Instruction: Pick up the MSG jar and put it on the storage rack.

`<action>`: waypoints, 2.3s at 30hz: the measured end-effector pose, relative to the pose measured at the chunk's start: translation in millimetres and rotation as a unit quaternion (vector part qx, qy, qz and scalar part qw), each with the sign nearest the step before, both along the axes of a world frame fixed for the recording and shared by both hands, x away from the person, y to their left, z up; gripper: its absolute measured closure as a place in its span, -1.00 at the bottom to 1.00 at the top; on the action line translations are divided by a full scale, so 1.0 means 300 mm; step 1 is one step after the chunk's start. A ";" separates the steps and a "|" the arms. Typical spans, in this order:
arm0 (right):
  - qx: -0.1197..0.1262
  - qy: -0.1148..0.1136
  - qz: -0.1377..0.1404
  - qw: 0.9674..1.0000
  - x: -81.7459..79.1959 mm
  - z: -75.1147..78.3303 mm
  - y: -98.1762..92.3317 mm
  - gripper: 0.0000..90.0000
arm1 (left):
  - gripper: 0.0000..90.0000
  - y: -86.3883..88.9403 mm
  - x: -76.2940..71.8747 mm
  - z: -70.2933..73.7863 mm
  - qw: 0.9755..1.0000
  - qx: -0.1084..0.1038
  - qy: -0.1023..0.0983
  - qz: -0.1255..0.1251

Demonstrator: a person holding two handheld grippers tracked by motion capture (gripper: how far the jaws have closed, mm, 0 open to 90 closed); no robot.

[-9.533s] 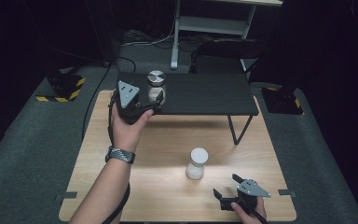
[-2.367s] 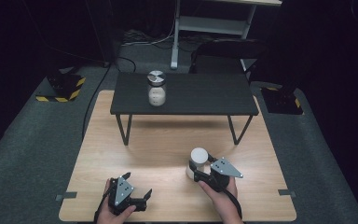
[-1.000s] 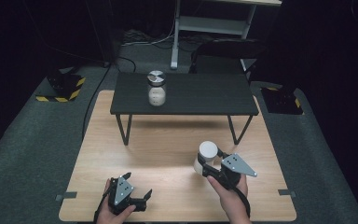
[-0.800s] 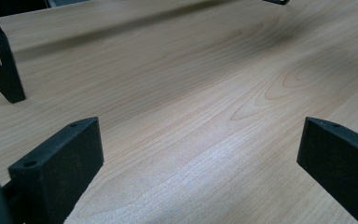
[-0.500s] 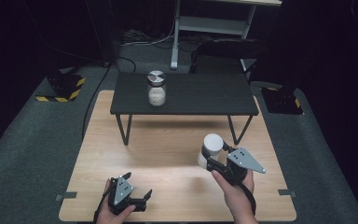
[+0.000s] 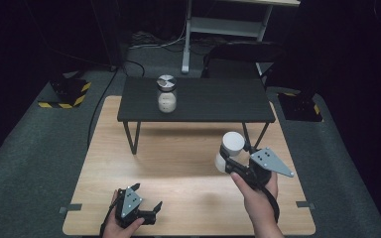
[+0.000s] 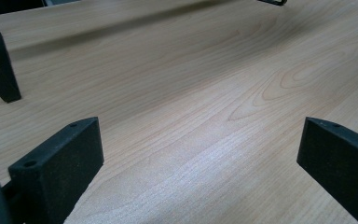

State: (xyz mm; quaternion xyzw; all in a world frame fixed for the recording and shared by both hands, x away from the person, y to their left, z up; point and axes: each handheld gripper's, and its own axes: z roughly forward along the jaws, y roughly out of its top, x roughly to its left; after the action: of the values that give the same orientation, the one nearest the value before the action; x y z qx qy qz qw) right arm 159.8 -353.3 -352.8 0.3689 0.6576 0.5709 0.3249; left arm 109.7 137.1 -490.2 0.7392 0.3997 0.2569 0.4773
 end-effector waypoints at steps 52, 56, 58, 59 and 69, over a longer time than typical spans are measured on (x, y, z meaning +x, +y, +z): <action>0.009 -0.024 -0.030 0.999 0.264 0.273 0.096 -0.25 | -0.99 0.006 -0.006 -0.004 1.000 -0.007 -0.002 -0.004; 0.009 -0.022 -0.030 0.999 0.285 0.280 0.112 -0.25 | -0.99 0.008 -0.005 -0.005 1.000 -0.009 -0.002 -0.004; 0.007 -0.021 -0.031 0.999 0.294 0.284 0.120 -0.25 | -0.99 0.009 -0.005 -0.005 1.000 -0.010 -0.001 -0.004; 0.005 -0.022 -0.032 0.999 0.299 0.285 0.124 -0.25 | -0.99 0.009 -0.005 -0.006 1.000 -0.011 -0.001 -0.004; 0.005 -0.016 -0.040 0.999 0.379 0.288 0.166 -0.25 | -0.99 0.015 -0.004 -0.005 1.000 -0.014 0.002 -0.004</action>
State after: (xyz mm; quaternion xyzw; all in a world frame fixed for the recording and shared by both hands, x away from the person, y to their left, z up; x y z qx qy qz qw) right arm 273.5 -303.4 -266.4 0.3876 0.6339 0.5666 0.3562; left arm 108.6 141.7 -491.8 0.7344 0.4015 0.2478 0.4879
